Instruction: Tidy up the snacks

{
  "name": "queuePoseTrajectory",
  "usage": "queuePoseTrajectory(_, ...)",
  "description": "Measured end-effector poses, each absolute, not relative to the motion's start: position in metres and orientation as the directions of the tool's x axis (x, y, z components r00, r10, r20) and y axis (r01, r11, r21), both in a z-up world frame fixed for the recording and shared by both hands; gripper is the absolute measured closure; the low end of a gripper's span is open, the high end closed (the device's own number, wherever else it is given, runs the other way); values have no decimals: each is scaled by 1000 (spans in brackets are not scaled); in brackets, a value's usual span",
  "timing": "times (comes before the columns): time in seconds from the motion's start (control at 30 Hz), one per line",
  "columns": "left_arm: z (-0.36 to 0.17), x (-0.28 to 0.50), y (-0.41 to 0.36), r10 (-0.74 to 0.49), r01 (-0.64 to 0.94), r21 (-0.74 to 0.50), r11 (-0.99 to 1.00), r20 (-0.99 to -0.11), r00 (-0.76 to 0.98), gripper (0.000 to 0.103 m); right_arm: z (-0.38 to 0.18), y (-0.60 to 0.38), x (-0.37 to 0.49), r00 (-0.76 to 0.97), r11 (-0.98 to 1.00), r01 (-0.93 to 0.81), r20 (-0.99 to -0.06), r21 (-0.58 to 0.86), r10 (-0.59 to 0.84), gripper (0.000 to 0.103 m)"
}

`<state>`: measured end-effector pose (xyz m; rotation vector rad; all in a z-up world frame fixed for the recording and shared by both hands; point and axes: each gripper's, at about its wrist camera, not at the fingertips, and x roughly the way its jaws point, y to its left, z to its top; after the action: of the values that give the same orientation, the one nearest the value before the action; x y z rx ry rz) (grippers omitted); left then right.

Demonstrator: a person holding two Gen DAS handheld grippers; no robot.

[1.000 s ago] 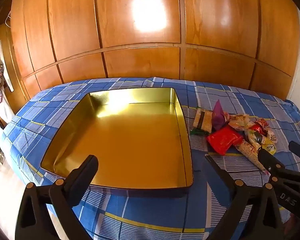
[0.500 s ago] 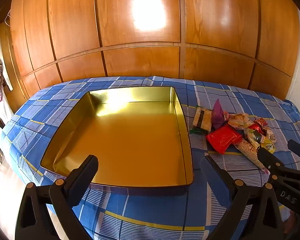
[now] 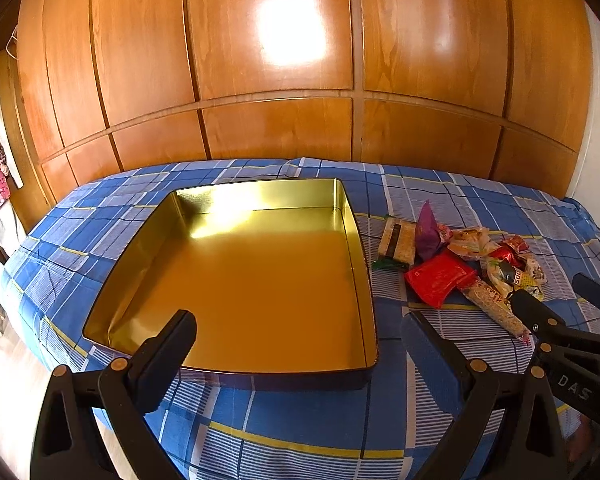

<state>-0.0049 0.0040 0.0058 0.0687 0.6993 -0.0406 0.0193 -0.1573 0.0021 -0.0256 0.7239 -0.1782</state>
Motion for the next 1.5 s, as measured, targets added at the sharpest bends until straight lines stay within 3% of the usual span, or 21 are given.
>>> queuePoseTrajectory(1.13, 15, -9, -15, -46, 124, 83, 989, -623, 781, 0, 1, -166, 21, 737, 984, 169, -656, -57, -164, 7)
queuePoseTrajectory(1.5, 12, -7, -25, -121, 204, 54, 977, -652, 748, 0, -1, -174, 24, 731, 986, 162, -666, -40, -147, 7)
